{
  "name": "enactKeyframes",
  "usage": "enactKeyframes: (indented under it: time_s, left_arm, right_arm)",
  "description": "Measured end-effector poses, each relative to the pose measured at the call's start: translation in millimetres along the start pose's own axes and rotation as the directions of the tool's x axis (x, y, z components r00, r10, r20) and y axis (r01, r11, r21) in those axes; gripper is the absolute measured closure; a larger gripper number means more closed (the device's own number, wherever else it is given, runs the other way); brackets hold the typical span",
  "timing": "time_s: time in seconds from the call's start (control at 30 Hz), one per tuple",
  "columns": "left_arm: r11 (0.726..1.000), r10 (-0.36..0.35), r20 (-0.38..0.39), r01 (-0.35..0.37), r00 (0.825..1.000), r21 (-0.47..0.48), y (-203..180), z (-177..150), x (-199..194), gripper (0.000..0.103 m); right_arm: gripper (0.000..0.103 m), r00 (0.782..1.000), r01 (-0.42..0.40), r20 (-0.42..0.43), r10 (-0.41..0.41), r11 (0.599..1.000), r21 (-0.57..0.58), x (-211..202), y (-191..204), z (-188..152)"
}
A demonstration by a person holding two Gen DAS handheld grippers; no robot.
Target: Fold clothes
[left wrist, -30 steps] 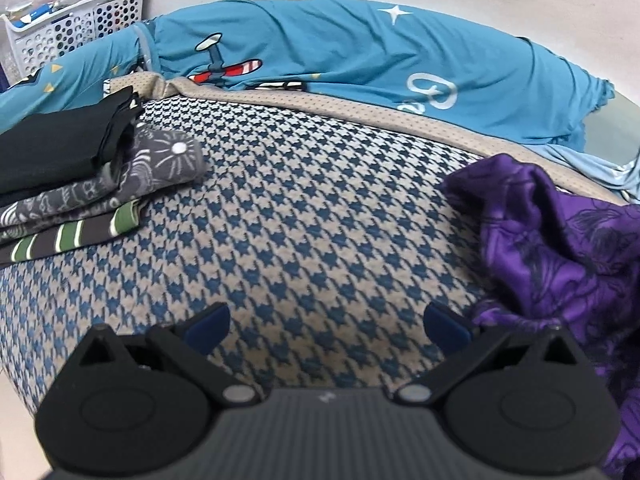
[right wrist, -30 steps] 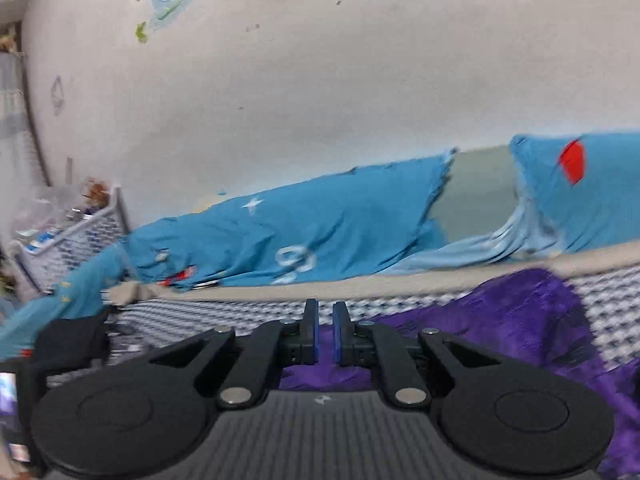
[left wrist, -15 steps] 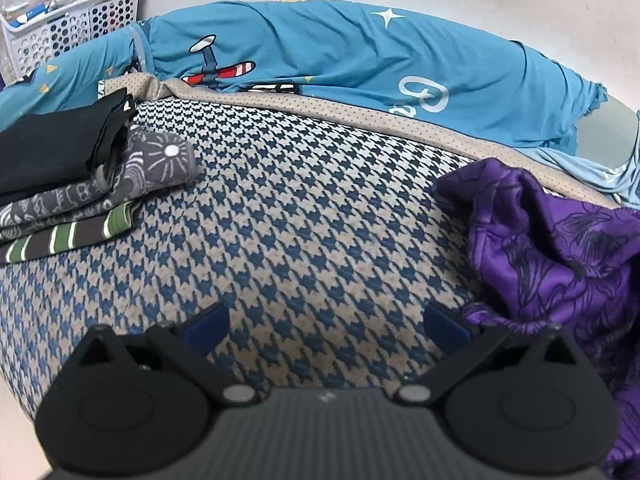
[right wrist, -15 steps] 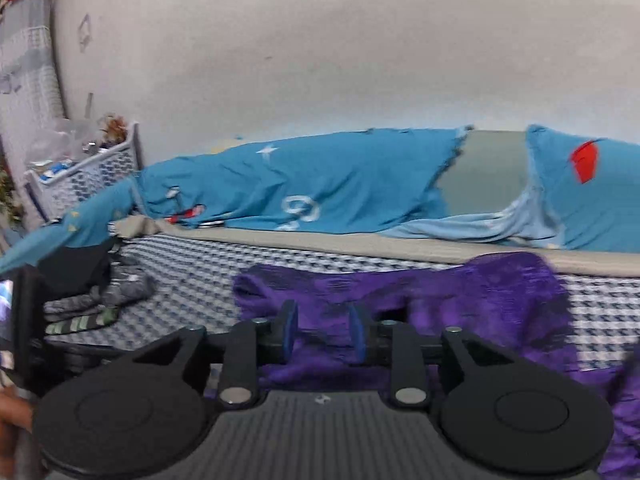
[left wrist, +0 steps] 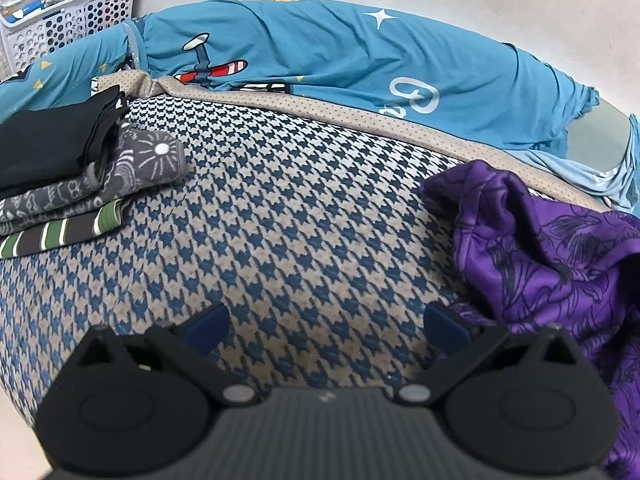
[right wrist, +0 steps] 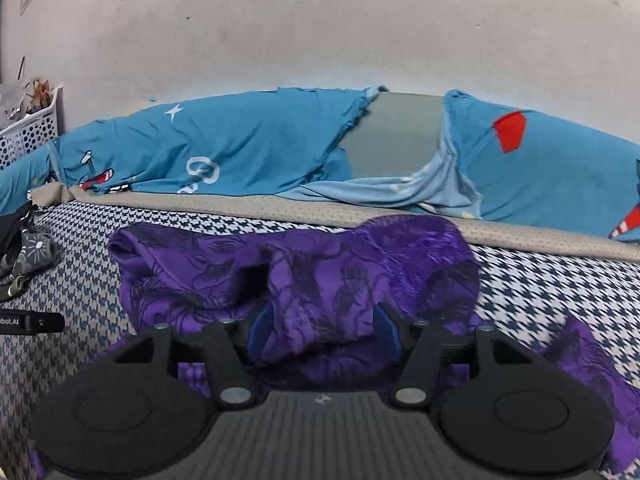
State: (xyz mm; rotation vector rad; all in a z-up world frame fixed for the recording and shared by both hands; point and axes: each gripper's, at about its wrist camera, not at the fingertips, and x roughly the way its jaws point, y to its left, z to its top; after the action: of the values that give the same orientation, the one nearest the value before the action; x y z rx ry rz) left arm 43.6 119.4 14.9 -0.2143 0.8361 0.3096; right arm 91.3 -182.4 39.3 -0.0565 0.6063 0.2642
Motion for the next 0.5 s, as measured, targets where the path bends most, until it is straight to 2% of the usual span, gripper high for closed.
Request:
enactKeyframes:
  time_s: [0.23, 0.27, 0.33, 0.4, 0.5]
  left_arm:
    - [1.000, -0.013, -0.014, 0.013, 1.000, -0.002, 0, 0, 1, 0.000]
    - [1.000, -0.014, -0.013, 0.014, 1.000, -0.002, 1, 0, 1, 0.000]
    - [1.000, -0.016, -0.010, 0.016, 1.000, -0.001, 2, 0, 0, 0.000]
    - [1.000, -0.011, -0.016, 0.011, 1.000, -0.003, 4, -1, 1, 0.000]
    - [1.000, -0.009, -0.029, 0.009, 1.000, -0.009, 6, -2, 3, 0.000]
  right_arm:
    - [0.049, 0.996, 0.085, 0.006, -0.086, 0.996, 0.040, 26, 9, 6]
    - [0.053, 0.996, 0.084, 0.010, -0.085, 0.995, 0.047, 29, 10, 6]
    - [0.066, 0.996, 0.085, 0.012, -0.086, 0.995, 0.056, 34, 11, 6]
    - [0.084, 0.996, 0.087, 0.011, -0.089, 0.993, 0.073, 38, 13, 6]
    - [0.092, 0.996, 0.082, 0.013, -0.084, 0.990, 0.118, 41, 16, 6]
